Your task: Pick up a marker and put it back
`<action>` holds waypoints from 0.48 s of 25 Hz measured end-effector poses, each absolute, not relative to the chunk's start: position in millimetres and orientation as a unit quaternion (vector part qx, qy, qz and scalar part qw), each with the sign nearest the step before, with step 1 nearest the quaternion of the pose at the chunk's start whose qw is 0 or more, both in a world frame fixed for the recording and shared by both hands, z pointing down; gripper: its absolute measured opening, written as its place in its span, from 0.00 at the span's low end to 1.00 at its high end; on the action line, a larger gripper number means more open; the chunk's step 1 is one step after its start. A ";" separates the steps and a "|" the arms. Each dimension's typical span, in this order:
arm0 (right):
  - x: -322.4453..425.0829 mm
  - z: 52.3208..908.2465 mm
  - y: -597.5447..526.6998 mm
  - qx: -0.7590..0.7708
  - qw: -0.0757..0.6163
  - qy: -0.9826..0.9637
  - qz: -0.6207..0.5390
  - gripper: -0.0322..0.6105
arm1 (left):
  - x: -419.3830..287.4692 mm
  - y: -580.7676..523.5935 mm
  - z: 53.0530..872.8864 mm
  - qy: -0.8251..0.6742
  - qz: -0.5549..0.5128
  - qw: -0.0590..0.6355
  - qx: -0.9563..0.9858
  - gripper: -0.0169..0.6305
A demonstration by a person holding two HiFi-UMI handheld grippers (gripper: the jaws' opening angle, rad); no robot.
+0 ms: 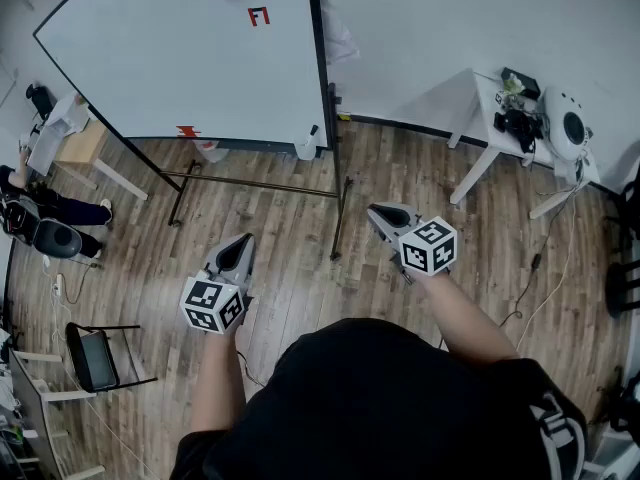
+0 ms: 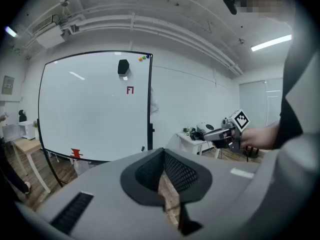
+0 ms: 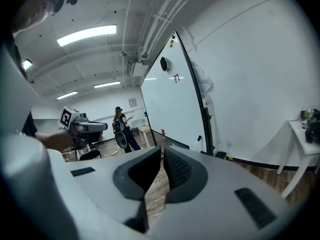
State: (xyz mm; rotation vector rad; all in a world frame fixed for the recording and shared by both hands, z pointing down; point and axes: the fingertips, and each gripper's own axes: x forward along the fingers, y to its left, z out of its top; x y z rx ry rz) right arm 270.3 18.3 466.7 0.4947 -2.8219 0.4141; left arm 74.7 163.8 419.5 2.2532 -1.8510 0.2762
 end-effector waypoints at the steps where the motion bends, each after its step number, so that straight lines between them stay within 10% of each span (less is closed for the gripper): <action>1: 272.5 467.2 15.1 0.169 0.122 -0.968 0.143 0.07 | 77.6 160.9 419.0 -0.629 0.094 0.106 0.764 0.05; 12: 288.4 470.7 -16.3 0.165 0.117 -0.968 0.148 0.07 | 98.3 147.0 422.4 -0.642 0.095 0.108 0.753 0.05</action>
